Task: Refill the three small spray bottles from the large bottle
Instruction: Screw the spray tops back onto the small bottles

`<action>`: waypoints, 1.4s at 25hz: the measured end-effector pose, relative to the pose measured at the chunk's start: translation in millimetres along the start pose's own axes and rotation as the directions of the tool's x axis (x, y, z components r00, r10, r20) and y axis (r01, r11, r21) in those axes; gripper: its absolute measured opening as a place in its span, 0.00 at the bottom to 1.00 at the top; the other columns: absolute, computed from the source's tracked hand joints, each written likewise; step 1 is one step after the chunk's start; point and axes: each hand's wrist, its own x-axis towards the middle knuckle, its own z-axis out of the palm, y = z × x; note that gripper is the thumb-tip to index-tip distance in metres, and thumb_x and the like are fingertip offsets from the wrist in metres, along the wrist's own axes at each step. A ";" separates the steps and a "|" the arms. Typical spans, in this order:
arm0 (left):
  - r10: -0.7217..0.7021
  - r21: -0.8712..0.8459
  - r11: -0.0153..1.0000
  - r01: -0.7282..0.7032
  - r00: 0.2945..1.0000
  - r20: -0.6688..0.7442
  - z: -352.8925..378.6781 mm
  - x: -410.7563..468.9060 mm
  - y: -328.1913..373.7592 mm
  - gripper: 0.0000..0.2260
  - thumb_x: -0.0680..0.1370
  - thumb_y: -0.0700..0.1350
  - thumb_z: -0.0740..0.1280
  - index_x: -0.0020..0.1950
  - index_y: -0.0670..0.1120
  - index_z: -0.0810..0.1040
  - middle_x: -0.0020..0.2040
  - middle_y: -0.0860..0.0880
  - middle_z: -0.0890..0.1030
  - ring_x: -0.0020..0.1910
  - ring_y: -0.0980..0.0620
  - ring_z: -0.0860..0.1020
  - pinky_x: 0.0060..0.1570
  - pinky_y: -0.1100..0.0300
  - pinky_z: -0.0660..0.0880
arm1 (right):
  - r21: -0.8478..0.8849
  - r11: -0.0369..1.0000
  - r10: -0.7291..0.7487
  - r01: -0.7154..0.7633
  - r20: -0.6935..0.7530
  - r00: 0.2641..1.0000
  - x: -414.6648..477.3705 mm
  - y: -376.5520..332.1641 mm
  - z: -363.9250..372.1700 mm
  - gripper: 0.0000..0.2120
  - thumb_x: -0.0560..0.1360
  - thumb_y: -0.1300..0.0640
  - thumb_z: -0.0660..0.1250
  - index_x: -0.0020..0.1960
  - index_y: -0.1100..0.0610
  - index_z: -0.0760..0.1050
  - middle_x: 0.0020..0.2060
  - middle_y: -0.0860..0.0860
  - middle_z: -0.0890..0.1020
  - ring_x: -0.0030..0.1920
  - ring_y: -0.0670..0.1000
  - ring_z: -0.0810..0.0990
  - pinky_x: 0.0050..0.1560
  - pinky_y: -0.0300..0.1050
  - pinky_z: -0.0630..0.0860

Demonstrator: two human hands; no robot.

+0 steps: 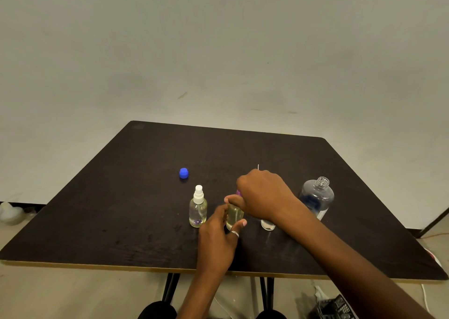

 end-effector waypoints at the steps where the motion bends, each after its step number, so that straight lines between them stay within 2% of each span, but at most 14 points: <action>1: 0.000 -0.004 1.000 0.000 1.000 0.001 0.2 0.4 0.0 0.13 0.74 0.50 0.75 0.55 0.58 0.75 0.46 0.60 0.81 0.48 0.64 0.79 0.47 0.67 0.77 | -0.026 1.000 0.012 -0.012 -0.013 1.000 0.2 -1.5 1.0 0.23 0.77 0.35 0.59 0.37 0.54 0.69 0.27 0.49 0.67 0.29 0.50 0.71 0.32 0.46 0.69; 3: -0.008 -0.020 1.000 0.008 1.000 0.004 0.6 1.0 -0.3 0.12 0.74 0.49 0.75 0.55 0.56 0.77 0.46 0.59 0.82 0.47 0.62 0.80 0.47 0.62 0.79 | -0.048 0.998 0.032 -0.033 -0.023 0.999 0.7 -4.4 3.3 0.26 0.77 0.33 0.56 0.36 0.54 0.71 0.26 0.48 0.67 0.27 0.48 0.69 0.32 0.45 0.69; 5: -0.005 -0.017 1.000 0.005 1.000 0.005 1.3 0.9 -0.9 0.12 0.74 0.49 0.75 0.55 0.54 0.77 0.46 0.58 0.82 0.46 0.62 0.80 0.47 0.62 0.79 | -0.006 0.999 0.051 -0.051 -0.013 0.999 -0.2 -2.7 4.3 0.27 0.76 0.31 0.54 0.39 0.54 0.74 0.29 0.48 0.72 0.30 0.48 0.73 0.34 0.46 0.74; 7: -0.004 0.005 1.000 0.004 1.000 0.000 1.4 0.7 -1.3 0.14 0.74 0.50 0.75 0.57 0.53 0.78 0.44 0.58 0.81 0.45 0.62 0.80 0.45 0.64 0.79 | 0.101 0.995 -0.001 -0.001 0.021 1.000 -1.9 3.6 2.2 0.23 0.75 0.33 0.59 0.49 0.53 0.77 0.40 0.50 0.78 0.40 0.50 0.78 0.43 0.50 0.79; 9: -0.004 0.014 1.000 0.004 1.000 -0.008 0.6 0.6 -0.9 0.14 0.73 0.50 0.75 0.56 0.57 0.77 0.42 0.59 0.81 0.43 0.63 0.79 0.42 0.68 0.77 | 0.211 0.973 -0.110 0.092 0.074 0.991 -2.5 8.6 -2.2 0.15 0.76 0.44 0.66 0.57 0.51 0.76 0.50 0.50 0.79 0.49 0.50 0.78 0.50 0.50 0.79; 12: -0.018 -0.004 1.000 0.018 1.000 0.013 -1.1 0.5 1.0 0.16 0.73 0.50 0.75 0.55 0.64 0.73 0.45 0.63 0.81 0.48 0.68 0.79 0.45 0.72 0.75 | 0.257 0.947 -0.227 0.194 0.106 0.968 -0.7 8.8 -5.7 0.10 0.75 0.59 0.68 0.55 0.51 0.80 0.50 0.49 0.81 0.49 0.48 0.78 0.51 0.46 0.78; 15: -0.031 -0.004 0.999 0.031 0.999 0.016 -1.2 0.4 3.2 0.16 0.73 0.51 0.75 0.56 0.63 0.73 0.46 0.64 0.80 0.49 0.70 0.78 0.47 0.73 0.74 | 0.267 0.940 -0.241 0.213 0.075 0.968 0.4 9.4 -8.1 0.11 0.73 0.64 0.68 0.52 0.52 0.82 0.49 0.48 0.82 0.46 0.44 0.77 0.49 0.41 0.77; 18: -0.037 0.005 0.999 0.037 0.999 0.019 -1.8 0.5 3.5 0.16 0.74 0.52 0.74 0.56 0.63 0.72 0.45 0.65 0.79 0.49 0.72 0.77 0.44 0.75 0.73 | 0.267 0.938 -0.246 0.222 0.063 0.967 1.0 8.4 -8.4 0.11 0.72 0.66 0.68 0.50 0.53 0.82 0.47 0.48 0.83 0.45 0.45 0.78 0.49 0.43 0.78; 24: -0.035 -0.030 0.999 0.036 0.999 0.021 -0.9 0.2 3.6 0.16 0.74 0.49 0.74 0.57 0.61 0.74 0.48 0.60 0.82 0.49 0.65 0.80 0.48 0.68 0.77 | 0.271 0.944 -0.228 0.190 0.115 0.967 6.3 9.5 -10.1 0.09 0.73 0.64 0.69 0.50 0.54 0.82 0.46 0.48 0.83 0.46 0.47 0.80 0.50 0.45 0.79; 27: -0.032 -0.028 0.999 0.033 0.999 0.016 -0.7 0.1 1.1 0.14 0.74 0.49 0.75 0.57 0.59 0.76 0.45 0.59 0.82 0.47 0.65 0.80 0.45 0.69 0.76 | 0.234 0.959 -0.189 0.159 0.115 0.975 8.1 7.8 -6.1 0.04 0.74 0.56 0.70 0.48 0.55 0.81 0.42 0.50 0.82 0.43 0.50 0.80 0.46 0.45 0.78; 31: -0.022 0.000 1.000 0.022 1.000 0.002 -0.2 0.5 0.6 0.14 0.74 0.50 0.75 0.57 0.56 0.77 0.42 0.58 0.80 0.44 0.63 0.79 0.41 0.69 0.76 | 0.122 0.988 -0.106 0.097 0.067 0.992 5.1 4.8 1.7 0.16 0.76 0.44 0.66 0.43 0.57 0.76 0.35 0.51 0.78 0.36 0.51 0.78 0.40 0.47 0.79; 35: -0.024 0.041 0.999 0.024 1.000 0.009 0.2 1.0 -0.2 0.13 0.74 0.51 0.74 0.57 0.55 0.76 0.40 0.56 0.79 0.40 0.59 0.78 0.40 0.66 0.77 | -0.017 0.998 -0.065 0.066 0.028 0.997 5.5 1.5 5.4 0.22 0.76 0.37 0.61 0.38 0.55 0.68 0.29 0.49 0.66 0.32 0.51 0.72 0.33 0.47 0.70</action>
